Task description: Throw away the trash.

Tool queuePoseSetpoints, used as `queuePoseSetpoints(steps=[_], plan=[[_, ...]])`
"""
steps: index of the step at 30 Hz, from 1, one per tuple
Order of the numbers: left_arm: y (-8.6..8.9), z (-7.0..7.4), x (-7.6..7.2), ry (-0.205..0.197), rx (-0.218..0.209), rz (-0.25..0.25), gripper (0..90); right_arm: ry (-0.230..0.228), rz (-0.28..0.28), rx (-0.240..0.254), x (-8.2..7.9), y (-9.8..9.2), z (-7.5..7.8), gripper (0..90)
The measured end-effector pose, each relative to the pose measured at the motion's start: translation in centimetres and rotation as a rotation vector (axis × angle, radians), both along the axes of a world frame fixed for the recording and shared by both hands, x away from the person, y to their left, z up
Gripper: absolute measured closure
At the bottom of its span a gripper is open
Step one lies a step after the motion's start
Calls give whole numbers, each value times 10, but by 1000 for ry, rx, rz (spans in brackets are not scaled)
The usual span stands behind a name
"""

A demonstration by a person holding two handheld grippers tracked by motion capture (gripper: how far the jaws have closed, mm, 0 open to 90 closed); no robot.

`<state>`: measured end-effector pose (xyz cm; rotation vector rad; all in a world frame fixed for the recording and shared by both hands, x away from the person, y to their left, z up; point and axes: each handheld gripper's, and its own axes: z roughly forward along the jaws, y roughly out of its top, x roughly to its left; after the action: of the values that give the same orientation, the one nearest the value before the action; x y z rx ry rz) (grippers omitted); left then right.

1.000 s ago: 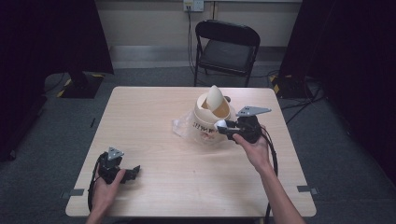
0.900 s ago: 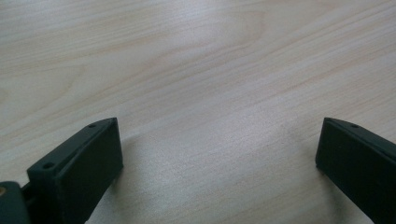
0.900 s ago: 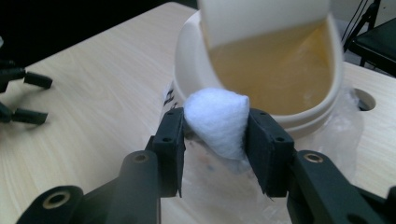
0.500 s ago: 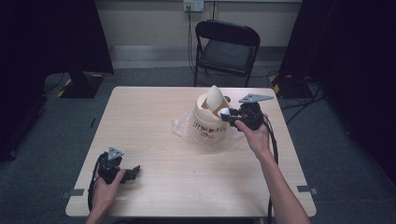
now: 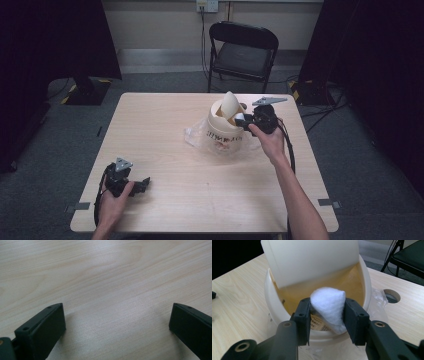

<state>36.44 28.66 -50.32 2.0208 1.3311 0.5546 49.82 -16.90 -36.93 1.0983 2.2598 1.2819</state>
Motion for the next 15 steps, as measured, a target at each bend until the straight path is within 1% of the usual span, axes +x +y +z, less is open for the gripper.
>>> queuePoseSetpoints(steps=[4, 6, 8, 12, 15], plan=[[0, 0, 0, 0, 0, 0, 1, -3, 5, 3, 3, 1, -1, 590], [0, 0, 0, 0, 0, 0, 1, 2, 12, 16, 5, 2, -3, 590], [0, 0, 0, 0, 0, 0, 1, 12, 12, 6, 7, 4, -6, 590], [0, 0, 0, 0, 0, 0, 1, 17, 15, 9, 11, 7, -9, 590], [0, 0, 0, 0, 0, 0, 1, 23, 8, -15, 15, 10, -8, 590]])
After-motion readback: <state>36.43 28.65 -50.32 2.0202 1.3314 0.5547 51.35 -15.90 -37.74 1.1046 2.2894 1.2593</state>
